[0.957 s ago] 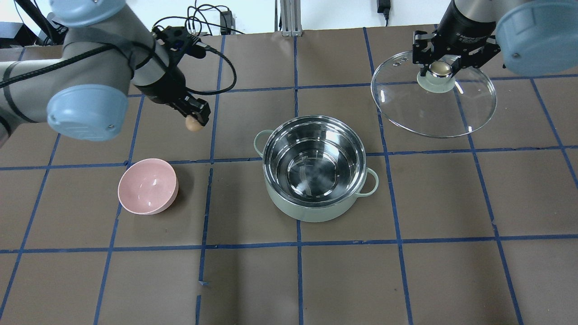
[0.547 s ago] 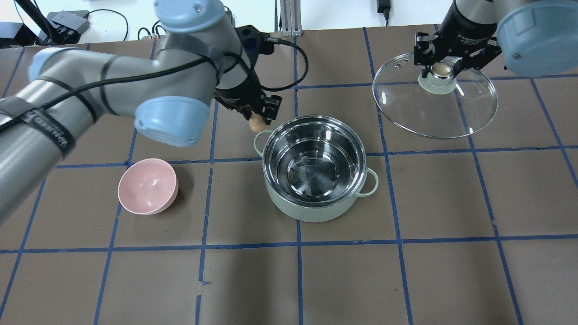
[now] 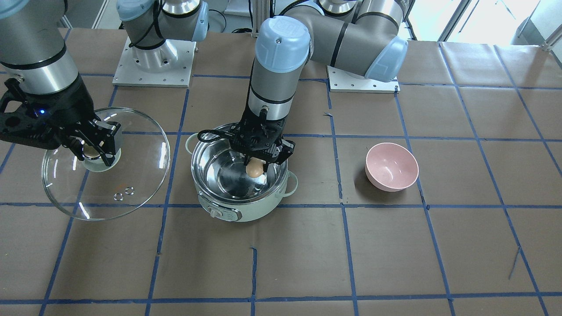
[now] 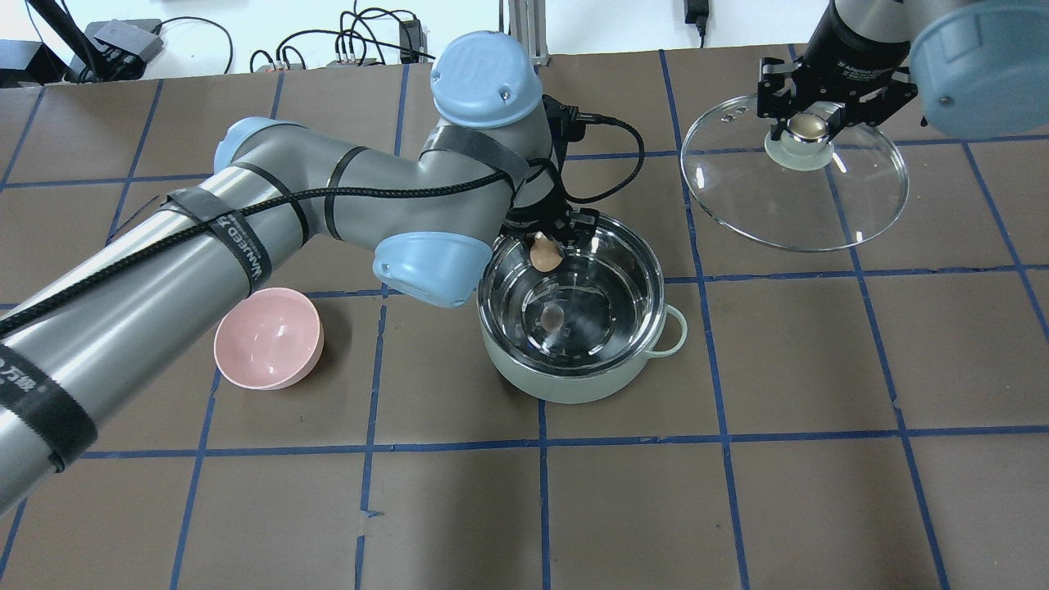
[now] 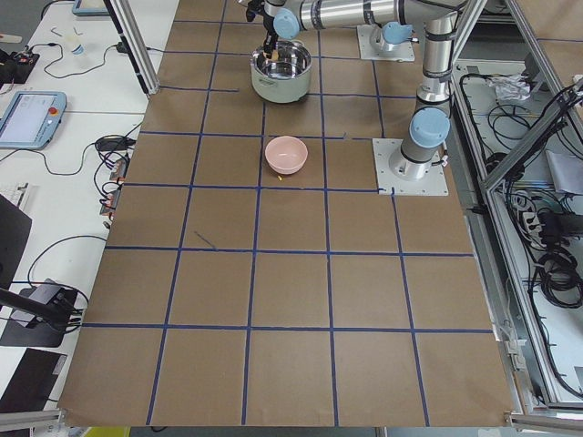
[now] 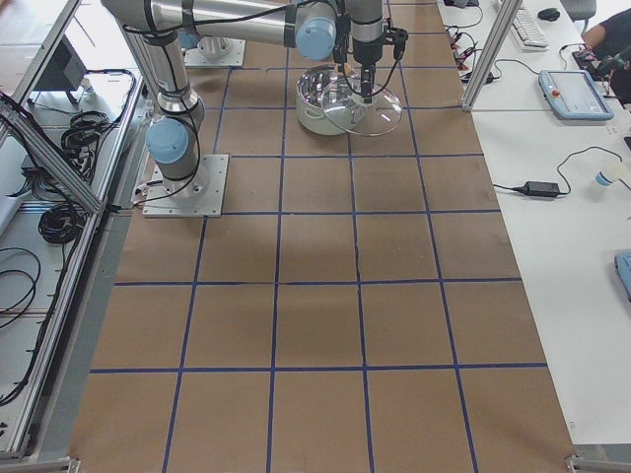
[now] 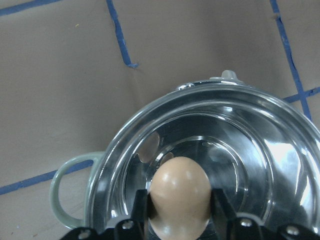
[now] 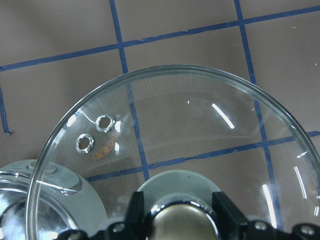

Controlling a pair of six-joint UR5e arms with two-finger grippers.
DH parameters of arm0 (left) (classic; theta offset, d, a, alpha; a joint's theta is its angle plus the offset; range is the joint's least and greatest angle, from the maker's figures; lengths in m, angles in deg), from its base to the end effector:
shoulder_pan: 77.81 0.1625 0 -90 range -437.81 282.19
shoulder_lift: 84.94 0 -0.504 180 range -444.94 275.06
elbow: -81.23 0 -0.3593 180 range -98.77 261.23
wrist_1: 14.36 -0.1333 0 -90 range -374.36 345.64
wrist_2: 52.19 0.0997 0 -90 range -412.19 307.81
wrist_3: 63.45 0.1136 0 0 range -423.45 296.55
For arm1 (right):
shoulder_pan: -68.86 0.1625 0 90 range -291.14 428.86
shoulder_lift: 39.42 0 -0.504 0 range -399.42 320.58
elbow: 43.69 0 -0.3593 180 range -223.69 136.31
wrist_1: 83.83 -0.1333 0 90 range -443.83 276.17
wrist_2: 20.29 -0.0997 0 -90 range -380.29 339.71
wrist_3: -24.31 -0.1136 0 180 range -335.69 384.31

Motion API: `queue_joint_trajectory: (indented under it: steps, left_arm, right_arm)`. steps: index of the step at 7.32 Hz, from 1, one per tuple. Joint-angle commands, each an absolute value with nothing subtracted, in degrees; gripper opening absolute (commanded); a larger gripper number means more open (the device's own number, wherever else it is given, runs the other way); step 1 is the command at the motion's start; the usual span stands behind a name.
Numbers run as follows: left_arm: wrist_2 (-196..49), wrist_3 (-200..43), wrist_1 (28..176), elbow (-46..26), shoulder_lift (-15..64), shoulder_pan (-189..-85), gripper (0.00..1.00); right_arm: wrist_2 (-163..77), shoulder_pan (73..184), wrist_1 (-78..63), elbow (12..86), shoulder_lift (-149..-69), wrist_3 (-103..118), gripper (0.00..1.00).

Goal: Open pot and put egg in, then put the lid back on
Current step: 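Lower the egg into the pot, open the left gripper and raise it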

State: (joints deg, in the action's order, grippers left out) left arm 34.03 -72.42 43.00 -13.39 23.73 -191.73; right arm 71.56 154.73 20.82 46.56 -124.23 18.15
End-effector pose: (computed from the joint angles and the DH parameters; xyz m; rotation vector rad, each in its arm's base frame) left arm -0.3753 -0.4988 0.4023 -0.4016 -2.9984 0.2090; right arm 0.0919 -0.5278 0.5343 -0.2822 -3.0893 0.2507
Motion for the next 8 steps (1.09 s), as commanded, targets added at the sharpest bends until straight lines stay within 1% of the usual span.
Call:
queue_joint_trajectory:
  steps: [1,3,5,6,7,8]
  left_arm:
    - [37.2,-74.7,38.6,-13.6,26.5,-193.7,0.19]
    - [37.2,-74.6,36.0,-13.7,27.9,-193.8,0.19]
    - [37.2,-74.6,33.5,-13.7,29.4,-193.8,0.24]
    - [37.3,-74.4,32.5,-13.7,29.7,-193.8,0.43]
    - [37.3,-74.5,32.4,-13.9,29.6,-193.8,0.73]
    - [37.3,-74.7,32.4,-13.9,29.5,-193.8,0.76]
  right_arm:
    - [71.6,154.7,20.6,46.6,-124.3,18.2,0.36]
    - [71.6,154.7,20.7,46.6,-124.2,18.4,0.36]
    - [71.6,154.7,20.7,46.7,-124.2,18.4,0.36]
    - [71.6,154.7,20.7,46.7,-124.2,18.5,0.36]
    - [71.5,154.7,20.7,46.7,-124.2,18.5,0.36]
    - [71.5,154.6,20.7,46.7,-124.2,18.5,0.36]
